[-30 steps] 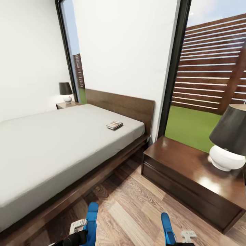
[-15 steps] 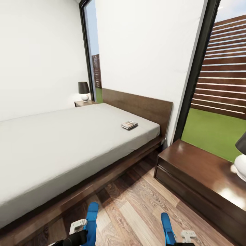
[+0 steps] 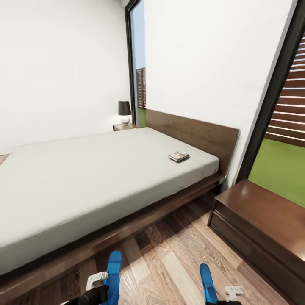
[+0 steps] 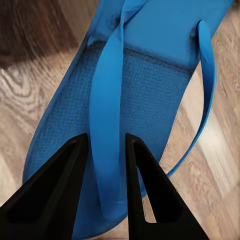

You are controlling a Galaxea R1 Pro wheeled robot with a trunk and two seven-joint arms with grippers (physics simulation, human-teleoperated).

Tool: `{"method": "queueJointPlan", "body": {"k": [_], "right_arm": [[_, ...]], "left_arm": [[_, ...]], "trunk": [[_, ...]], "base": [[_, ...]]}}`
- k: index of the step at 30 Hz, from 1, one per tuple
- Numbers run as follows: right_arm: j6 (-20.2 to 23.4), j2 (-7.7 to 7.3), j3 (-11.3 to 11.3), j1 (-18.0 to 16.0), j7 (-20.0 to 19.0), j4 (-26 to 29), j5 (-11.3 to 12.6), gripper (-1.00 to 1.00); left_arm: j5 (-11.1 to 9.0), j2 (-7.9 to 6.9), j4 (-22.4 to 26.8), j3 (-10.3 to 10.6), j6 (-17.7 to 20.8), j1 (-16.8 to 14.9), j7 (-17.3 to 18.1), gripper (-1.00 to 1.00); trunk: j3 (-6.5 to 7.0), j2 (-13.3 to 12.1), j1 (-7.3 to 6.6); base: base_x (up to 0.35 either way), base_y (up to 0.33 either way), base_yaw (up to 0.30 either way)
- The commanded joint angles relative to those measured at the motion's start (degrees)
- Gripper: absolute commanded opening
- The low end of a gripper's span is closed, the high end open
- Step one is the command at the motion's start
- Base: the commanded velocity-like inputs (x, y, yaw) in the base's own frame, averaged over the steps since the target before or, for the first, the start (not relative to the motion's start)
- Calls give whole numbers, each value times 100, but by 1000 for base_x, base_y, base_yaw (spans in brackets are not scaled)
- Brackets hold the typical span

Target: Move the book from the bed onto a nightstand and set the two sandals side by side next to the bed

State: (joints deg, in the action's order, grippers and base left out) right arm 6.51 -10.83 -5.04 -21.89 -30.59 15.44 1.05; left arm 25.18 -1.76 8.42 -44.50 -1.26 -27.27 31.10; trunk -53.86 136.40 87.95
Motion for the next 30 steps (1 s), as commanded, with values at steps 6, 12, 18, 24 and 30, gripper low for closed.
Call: {"method": "queueJointPlan", "body": {"k": [6, 12, 18, 24, 30], "right_arm": [[61, 2, -50, 1, -35, 12, 18, -100], [61, 2, -50, 1, -35, 12, 18, -100], [61, 2, -50, 1, -35, 12, 18, -100], [61, 2, -50, 0, -35, 12, 18, -100], [61, 2, -50, 0, -35, 12, 18, -100]], "left_arm": [[57, 0, 1, -50, -14, -6, 19, -100], [57, 0, 1, -50, -14, -6, 19, -100], [57, 0, -1, -50, -14, -4, 19, -100], [57, 0, -1, -50, -14, -6, 19, -100], [57, 0, 0, -50, -14, -6, 19, -100]], "trunk": [[-5, 2, -1], [-5, 2, -1], [-5, 2, -1], [-5, 2, -1], [-5, 2, -1]], "base": [[0, 0, 292], [0, 0, 292], [0, 0, 292], [0, 0, 292], [0, 0, 292]]}}
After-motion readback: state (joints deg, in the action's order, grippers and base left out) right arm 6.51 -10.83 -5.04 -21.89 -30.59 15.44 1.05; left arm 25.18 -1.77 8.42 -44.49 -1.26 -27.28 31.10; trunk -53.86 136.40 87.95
